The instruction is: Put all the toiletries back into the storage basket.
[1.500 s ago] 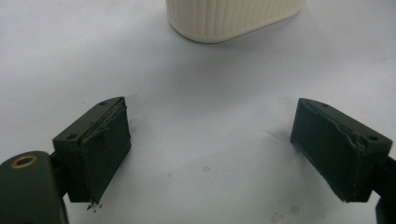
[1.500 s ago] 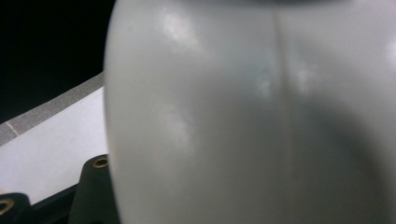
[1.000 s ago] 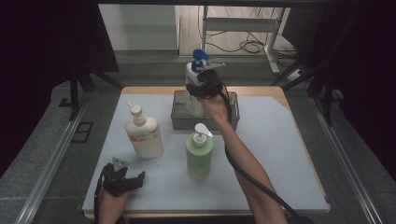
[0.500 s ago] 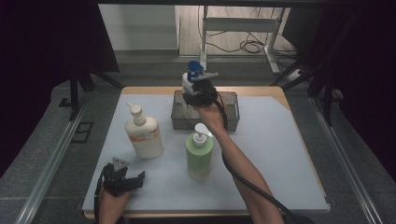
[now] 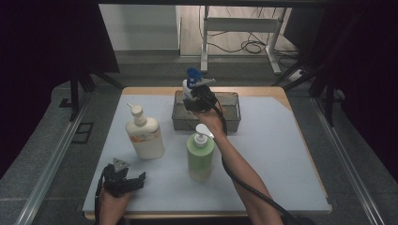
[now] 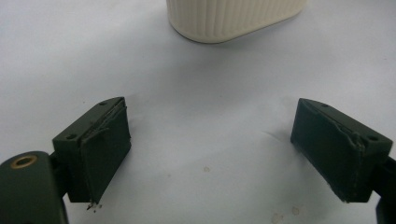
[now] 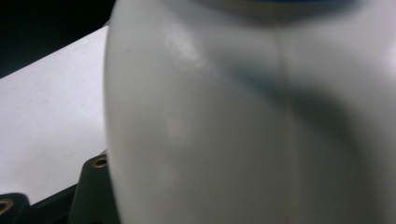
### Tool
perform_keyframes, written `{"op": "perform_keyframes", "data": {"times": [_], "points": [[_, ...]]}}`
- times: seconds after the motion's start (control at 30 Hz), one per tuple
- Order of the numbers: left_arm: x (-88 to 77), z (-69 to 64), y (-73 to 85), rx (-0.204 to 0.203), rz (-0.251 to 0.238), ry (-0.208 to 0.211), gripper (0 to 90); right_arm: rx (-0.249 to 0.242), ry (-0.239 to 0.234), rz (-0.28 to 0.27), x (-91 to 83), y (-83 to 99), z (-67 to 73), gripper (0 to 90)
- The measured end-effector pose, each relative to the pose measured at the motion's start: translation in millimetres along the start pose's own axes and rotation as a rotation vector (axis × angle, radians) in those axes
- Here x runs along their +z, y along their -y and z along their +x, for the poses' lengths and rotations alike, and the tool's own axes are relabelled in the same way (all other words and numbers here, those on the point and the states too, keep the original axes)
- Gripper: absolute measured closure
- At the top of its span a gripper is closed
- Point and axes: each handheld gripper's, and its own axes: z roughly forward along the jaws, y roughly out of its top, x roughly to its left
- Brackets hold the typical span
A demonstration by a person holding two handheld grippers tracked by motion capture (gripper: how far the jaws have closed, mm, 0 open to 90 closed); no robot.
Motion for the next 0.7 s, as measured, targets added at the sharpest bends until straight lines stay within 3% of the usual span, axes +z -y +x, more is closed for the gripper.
{"op": "perform_keyframes", "data": {"times": [0.27, 0.5, 0.7], "points": [[0.1, -0.1, -0.1, -0.001, 0.0, -0.001, 11.5, 0.015, -0.011, 0.007, 1.3, 0.5, 0.6, 37.3], [0.0, -0.1, -0.1, -0.001, 0.0, -0.001, 11.5, 0.046, -0.065, 0.02, 3.1, -1.6, -3.7, 35.0], [0.0, -0.1, 0.0, -0.001, 0.0, -0.001, 11.6, 0.055, -0.064, 0.018, 2.7, -3.1, -6.7, 29.7]]}}
